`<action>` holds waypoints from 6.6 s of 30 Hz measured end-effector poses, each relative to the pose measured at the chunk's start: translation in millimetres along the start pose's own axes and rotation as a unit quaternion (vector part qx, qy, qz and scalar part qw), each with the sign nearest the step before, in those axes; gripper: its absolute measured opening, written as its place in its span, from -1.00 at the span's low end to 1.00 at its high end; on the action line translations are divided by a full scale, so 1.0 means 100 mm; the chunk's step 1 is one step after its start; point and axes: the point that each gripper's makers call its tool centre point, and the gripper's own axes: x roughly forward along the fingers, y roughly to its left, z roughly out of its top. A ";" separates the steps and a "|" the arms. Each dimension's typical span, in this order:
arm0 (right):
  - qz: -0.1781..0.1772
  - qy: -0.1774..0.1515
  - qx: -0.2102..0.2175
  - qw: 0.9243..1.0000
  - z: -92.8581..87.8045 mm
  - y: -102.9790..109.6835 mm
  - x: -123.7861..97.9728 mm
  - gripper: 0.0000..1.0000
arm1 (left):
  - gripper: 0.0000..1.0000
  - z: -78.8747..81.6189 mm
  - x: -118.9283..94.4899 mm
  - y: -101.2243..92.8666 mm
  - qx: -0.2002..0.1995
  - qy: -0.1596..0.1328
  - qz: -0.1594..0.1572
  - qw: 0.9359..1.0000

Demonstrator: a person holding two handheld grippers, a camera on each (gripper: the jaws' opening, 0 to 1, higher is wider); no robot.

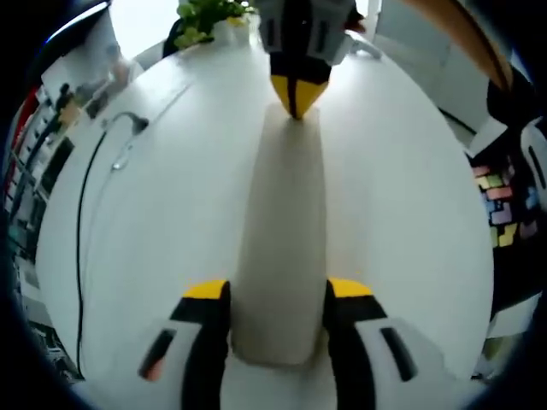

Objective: Arrange the utensils inside the cutlery case until each visible utensil rests in its matching compartment.

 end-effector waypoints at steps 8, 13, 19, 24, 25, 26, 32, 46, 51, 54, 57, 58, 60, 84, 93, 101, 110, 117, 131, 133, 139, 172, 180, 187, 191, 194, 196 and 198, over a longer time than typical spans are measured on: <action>-0.024 0.021 -0.021 0.999 0.03 -0.05 0.00 -1.00 | -0.18 -0.03 -0.33 0.06 -0.015 0.035 0.013 0.999; -0.023 0.011 -0.019 1.000 0.00 -0.06 0.00 -1.00 | -0.50 -0.05 -0.39 0.07 -0.035 0.033 0.024 0.999; -0.020 -0.004 -0.016 1.000 0.00 -0.04 0.01 -1.00 | -0.56 -0.11 -0.36 0.01 -0.052 0.060 0.007 0.997; -0.016 -0.011 -0.016 1.000 0.00 -0.02 0.01 -1.00 | -0.59 -0.12 -0.34 0.03 -0.050 0.065 0.014 0.997; -0.016 -0.011 -0.016 1.000 0.00 -0.02 0.01 -1.00 | -0.62 -0.12 -0.33 0.01 -0.046 0.067 0.010 0.997; -0.018 -0.009 -0.019 1.000 0.01 -0.01 0.02 -1.00 | -0.64 -0.12 -0.32 -0.01 -0.044 0.069 0.008 0.997; -0.021 0.007 -0.027 0.999 0.01 0.00 0.02 -1.00 | -0.70 -0.14 -0.29 -0.02 -0.059 0.081 -0.007 0.995; 0.006 0.000 -0.036 0.999 -0.03 0.06 0.01 -1.00 | -0.84 -0.15 -0.29 -0.05 -0.065 0.099 -0.015 0.993; 0.014 -0.002 -0.042 0.999 -0.03 0.08 0.00 -1.00 | -0.98 -0.17 -0.29 -0.06 -0.052 0.092 -0.007 0.994; 0.013 -0.001 -0.050 0.999 -0.03 0.09 0.00 -1.00 | -0.98 -0.18 -0.29 -0.05 -0.054 0.095 -0.008 0.994; 0.008 0.005 -0.066 0.998 -0.02 0.10 0.00 -1.00 | -0.98 -0.18 -0.30 -0.03 -0.053 0.101 -0.008 0.993; 0.006 0.005 -0.067 0.998 -0.02 0.10 0.00 -1.00 | -0.98 -0.18 -0.30 -0.03 -0.053 0.103 -0.008 0.993; 0.001 0.004 -0.070 0.998 -0.02 0.10 -0.01 -1.00 | -0.98 -0.16 -0.29 -0.05 -0.053 0.107 -0.008 0.993; 0.035 -0.133 -0.140 0.981 0.21 0.06 -0.18 -0.32 | -0.16 -0.12 -0.38 -0.04 -0.036 0.112 -0.020 0.993; 0.043 -0.131 -0.176 0.975 0.25 -0.03 -0.04 -0.02 | 0.07 -0.16 -0.26 0.13 -0.026 0.099 -0.034 0.994; 0.057 -0.114 -0.187 0.974 0.24 -0.02 0.09 0.00 | 0.07 -0.21 -0.09 -0.06 -0.033 0.105 -0.039 0.993; 0.066 -0.105 -0.192 0.974 0.16 0.10 0.22 -0.11 | -0.08 -0.25 -0.01 -0.12 -0.036 0.107 -0.044 0.993; 0.064 -0.109 -0.205 0.970 0.17 0.08 0.28 -0.12 | -0.08 -0.23 0.00 -0.13 -0.029 0.101 -0.036 0.994; 0.055 -0.114 -0.213 0.969 0.16 0.17 0.29 -0.13 | -0.11 -0.23 -0.04 -0.14 -0.021 0.082 -0.025 0.996; 0.056 -0.120 -0.211 0.968 0.16 0.17 0.28 -0.14 | -0.11 -0.22 -0.04 -0.15 -0.019 0.078 -0.026 0.996; 0.062 -0.139 -0.212 0.965 0.17 0.16 0.26 -0.14 | -0.12 -0.20 -0.04 -0.13 -0.011 0.072 -0.028 0.997; 0.039 -0.194 -0.205 0.959 -0.04 0.23 -0.42 -0.14 | -0.12 0.23 -0.43 -0.49 0.003 0.021 -0.006 1.000; 0.029 -0.194 -0.208 0.958 -0.27 0.48 -0.43 -0.14 | -0.12 0.24 -0.34 -0.65 0.008 0.021 -0.012 1.000; 0.025 -0.194 -0.210 0.958 -0.36 0.62 -0.37 -0.15 | -0.12 0.15 -0.19 -0.82 0.006 0.032 -0.019 0.999; 0.035 -0.193 -0.203 0.959 -0.39 0.66 -0.28 -0.15 | -0.13 0.10 -0.12 -0.90 0.009 0.034 -0.026 0.999; 0.040 -0.191 -0.198 0.960 -0.45 0.78 -0.20 -0.15 | -0.13 0.07 -0.09 -0.95 0.014 0.040 -0.028 0.999; 0.044 -0.190 -0.195 0.961 -0.45 0.75 -0.18 -0.14 | -0.13 0.06 -0.08 -0.98 0.020 0.046 -0.029 0.998; 0.048 -0.188 -0.190 0.962 -0.47 0.74 -0.15 -0.14 | -0.13 0.06 -0.08 -1.00 0.024 0.049 -0.030 0.998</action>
